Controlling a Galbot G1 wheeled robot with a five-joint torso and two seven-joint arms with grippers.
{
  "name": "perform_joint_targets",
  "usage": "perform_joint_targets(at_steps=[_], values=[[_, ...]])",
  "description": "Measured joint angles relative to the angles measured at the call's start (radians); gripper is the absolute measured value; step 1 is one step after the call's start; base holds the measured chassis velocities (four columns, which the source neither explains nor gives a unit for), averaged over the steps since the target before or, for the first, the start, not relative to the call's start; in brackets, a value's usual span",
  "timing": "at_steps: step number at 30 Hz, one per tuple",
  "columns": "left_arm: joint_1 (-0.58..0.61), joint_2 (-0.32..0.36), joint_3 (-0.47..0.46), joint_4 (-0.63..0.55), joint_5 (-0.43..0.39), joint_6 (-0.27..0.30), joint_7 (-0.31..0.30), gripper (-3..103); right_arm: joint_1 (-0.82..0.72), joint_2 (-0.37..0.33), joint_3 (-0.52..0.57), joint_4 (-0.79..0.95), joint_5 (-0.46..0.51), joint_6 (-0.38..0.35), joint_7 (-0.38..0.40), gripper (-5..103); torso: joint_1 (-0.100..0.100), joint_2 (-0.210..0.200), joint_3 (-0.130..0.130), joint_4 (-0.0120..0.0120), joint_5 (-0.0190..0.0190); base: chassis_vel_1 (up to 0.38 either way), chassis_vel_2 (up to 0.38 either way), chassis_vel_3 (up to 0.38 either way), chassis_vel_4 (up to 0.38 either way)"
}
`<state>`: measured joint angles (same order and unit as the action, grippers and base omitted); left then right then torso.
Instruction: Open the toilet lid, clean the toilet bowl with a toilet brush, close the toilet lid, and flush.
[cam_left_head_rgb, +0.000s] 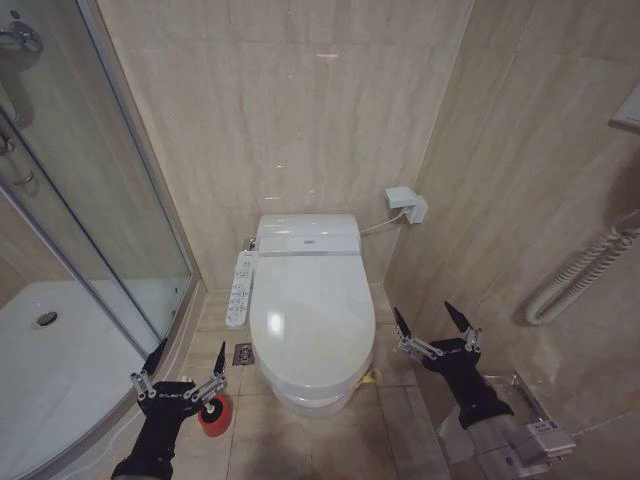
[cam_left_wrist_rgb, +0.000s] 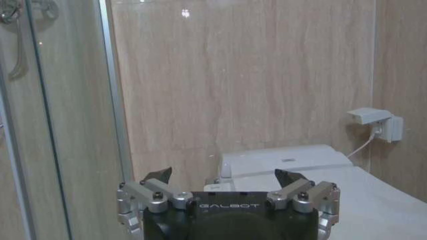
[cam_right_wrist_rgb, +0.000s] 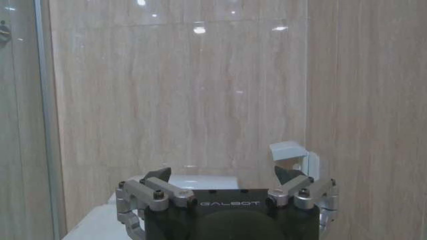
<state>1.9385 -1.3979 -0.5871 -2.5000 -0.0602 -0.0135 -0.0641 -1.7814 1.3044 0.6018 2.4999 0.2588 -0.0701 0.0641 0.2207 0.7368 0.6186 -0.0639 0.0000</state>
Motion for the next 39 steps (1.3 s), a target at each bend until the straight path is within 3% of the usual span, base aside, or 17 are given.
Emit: perform_joint_targets(at_steps=[39], values=[[0.0, 0.0, 0.0, 0.0, 0.0, 0.0, 0.0, 100, 0.0, 0.0, 0.0, 0.0, 0.0, 0.0, 0.0, 100, 0.0, 0.0, 0.0, 0.0, 0.0, 0.0, 0.0, 0.0, 0.0]])
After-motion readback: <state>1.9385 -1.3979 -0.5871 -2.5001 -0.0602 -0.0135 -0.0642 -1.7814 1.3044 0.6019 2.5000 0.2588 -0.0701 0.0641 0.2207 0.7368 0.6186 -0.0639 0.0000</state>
